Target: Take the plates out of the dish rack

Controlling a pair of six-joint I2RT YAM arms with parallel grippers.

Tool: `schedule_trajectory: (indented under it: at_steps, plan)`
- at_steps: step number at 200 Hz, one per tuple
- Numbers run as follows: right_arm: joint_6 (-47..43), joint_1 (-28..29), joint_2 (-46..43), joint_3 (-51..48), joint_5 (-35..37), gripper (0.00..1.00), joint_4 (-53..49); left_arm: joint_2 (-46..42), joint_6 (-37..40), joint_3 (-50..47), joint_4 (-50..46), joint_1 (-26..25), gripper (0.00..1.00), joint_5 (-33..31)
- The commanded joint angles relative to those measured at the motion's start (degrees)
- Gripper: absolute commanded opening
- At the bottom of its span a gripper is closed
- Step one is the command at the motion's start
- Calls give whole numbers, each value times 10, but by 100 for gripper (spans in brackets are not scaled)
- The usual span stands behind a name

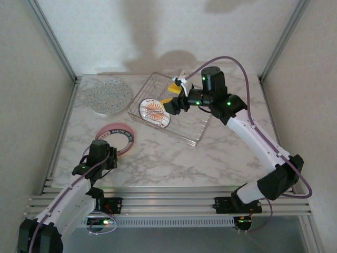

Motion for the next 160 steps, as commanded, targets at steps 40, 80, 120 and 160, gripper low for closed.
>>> schedule_trajectory:
  at_steps: [40, 80, 120, 160]
  plan:
    - [9, 9, 2, 0, -78, 80, 9, 19, 9, 8, 34, 10, 9, 0]
    - [9, 12, 6, -1, -79, 80, 5, 24, 12, 17, 22, 17, 31, 6]
    - [7, 12, 8, 3, -68, 80, 0, 38, 29, 43, 0, 20, 48, 6]
    - [11, 12, 9, 5, -69, 80, 1, 62, 35, 68, -24, 23, 68, 16]
